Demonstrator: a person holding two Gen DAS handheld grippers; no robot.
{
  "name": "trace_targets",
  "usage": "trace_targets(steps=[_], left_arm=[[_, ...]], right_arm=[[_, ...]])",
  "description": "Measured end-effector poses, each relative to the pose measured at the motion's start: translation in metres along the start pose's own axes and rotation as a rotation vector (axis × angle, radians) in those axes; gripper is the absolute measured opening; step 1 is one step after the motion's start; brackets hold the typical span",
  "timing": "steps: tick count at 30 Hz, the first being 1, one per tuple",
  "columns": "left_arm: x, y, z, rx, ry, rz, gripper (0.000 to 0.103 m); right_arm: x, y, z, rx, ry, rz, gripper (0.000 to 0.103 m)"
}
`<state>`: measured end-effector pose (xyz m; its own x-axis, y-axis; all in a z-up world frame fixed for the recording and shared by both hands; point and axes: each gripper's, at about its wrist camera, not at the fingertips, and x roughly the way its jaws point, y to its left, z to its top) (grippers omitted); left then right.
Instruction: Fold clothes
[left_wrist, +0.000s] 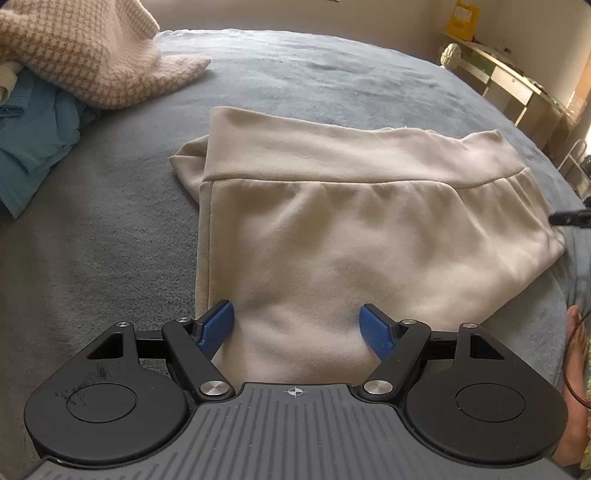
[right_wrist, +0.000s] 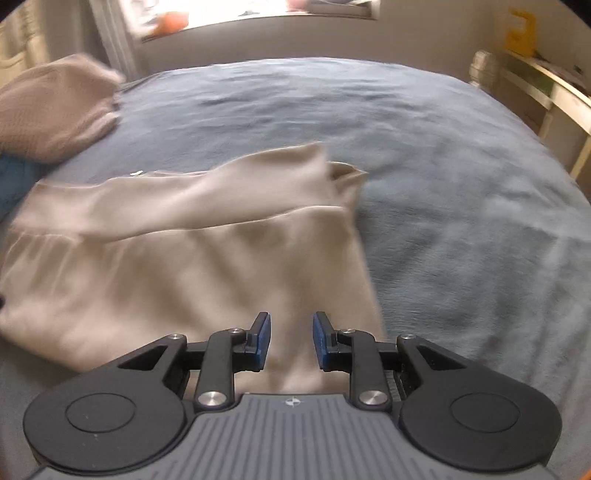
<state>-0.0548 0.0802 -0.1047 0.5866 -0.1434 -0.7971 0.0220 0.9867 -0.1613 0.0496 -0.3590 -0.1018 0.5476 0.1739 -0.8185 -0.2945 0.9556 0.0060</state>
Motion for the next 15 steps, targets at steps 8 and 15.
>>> trace_targets(steps=[8,15], left_arm=[[-0.024,-0.008,0.023,0.041,-0.106,-0.021,0.075],[0.009,-0.043,0.057,0.171,-0.138,-0.076,0.075]], right_arm=[[-0.011,0.002,0.035,-0.037,-0.085,-0.003,0.026],[-0.007,0.057,0.078,-0.193,-0.103,0.187,0.026]])
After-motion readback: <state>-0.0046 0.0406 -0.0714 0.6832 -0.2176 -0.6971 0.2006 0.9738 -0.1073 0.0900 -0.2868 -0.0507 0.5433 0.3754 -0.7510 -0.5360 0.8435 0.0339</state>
